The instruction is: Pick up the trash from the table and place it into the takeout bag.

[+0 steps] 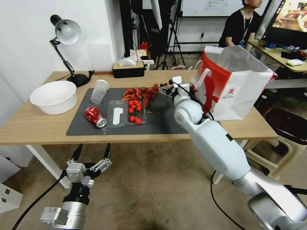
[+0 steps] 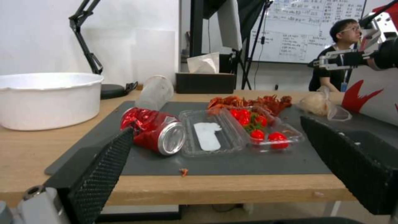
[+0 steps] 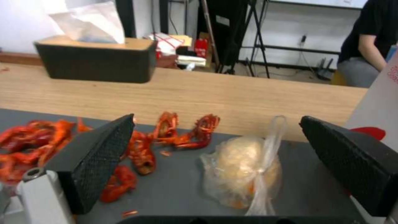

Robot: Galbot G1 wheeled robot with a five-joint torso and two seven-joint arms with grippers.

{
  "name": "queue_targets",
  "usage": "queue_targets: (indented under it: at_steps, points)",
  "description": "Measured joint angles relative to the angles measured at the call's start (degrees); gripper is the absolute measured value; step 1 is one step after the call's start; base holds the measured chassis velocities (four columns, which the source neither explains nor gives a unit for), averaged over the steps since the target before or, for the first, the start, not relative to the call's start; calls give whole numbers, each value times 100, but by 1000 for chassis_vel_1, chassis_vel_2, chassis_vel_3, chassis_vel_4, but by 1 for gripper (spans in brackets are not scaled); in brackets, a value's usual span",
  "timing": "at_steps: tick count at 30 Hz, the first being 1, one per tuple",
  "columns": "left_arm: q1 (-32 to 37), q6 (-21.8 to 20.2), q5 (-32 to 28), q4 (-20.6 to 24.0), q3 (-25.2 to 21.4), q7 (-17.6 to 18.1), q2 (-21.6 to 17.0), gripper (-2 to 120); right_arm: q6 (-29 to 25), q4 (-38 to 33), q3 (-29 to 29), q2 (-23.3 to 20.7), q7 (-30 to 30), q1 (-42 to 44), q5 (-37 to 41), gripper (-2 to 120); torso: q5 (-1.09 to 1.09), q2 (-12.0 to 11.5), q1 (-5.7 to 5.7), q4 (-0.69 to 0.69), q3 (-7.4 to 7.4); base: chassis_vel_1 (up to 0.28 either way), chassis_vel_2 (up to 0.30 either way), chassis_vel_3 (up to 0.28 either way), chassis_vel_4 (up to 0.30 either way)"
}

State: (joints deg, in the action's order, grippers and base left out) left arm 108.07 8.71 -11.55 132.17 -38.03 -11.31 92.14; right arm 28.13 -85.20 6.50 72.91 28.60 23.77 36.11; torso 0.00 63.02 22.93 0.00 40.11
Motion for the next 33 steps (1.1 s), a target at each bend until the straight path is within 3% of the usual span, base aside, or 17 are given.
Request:
queue_targets:
  at_steps: [11, 33]
  points:
    - [11, 30, -4, 2, 27, 10, 0, 100, 454, 315, -127, 65, 60, -110, 79, 100, 0, 0, -1, -1, 0, 0, 0, 0, 0]
    - [21, 121, -15, -59, 37, 5, 0, 100, 473, 1138, -260, 306, -226, -379, 92, 100, 0, 0, -1, -1, 0, 0, 0, 0, 0]
